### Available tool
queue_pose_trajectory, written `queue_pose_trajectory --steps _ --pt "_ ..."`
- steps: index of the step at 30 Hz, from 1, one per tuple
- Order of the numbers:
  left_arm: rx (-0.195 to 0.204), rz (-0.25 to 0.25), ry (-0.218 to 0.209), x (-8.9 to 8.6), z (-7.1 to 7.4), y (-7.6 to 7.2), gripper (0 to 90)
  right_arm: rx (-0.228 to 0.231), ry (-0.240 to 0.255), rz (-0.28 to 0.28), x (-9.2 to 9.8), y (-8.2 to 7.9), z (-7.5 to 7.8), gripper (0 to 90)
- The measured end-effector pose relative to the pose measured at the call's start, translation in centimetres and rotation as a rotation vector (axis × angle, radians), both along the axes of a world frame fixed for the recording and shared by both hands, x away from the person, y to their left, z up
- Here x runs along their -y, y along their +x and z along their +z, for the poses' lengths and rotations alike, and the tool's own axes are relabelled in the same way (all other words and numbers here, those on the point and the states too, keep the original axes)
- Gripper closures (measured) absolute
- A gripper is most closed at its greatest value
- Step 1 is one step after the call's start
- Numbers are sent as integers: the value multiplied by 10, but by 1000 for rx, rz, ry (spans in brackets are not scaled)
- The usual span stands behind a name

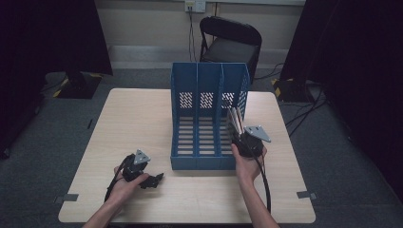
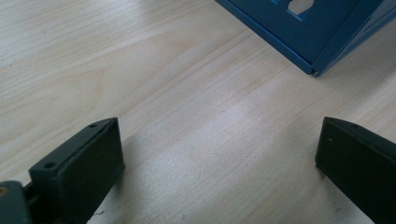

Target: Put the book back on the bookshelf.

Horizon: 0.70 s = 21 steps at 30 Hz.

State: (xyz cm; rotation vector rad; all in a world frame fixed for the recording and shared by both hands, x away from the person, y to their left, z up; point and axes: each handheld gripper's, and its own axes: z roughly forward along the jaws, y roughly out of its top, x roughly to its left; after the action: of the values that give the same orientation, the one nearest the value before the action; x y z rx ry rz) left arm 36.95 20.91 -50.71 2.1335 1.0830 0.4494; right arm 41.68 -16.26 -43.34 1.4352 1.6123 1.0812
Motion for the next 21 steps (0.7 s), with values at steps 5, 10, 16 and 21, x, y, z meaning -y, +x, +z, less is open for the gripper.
queue_pose_trajectory --steps 5,10,16,21 --pt "0 0 0 0 0 0 3 6 10 21 1 0 1 522" --pt "0 0 0 0 0 0 3 10 27 39 4 -1 6 483" --pt "0 0 0 0 0 0 3 17 47 97 5 -3 12 420" --pt "0 1 0 0 0 0 3 -5 51 115 10 -3 15 300"
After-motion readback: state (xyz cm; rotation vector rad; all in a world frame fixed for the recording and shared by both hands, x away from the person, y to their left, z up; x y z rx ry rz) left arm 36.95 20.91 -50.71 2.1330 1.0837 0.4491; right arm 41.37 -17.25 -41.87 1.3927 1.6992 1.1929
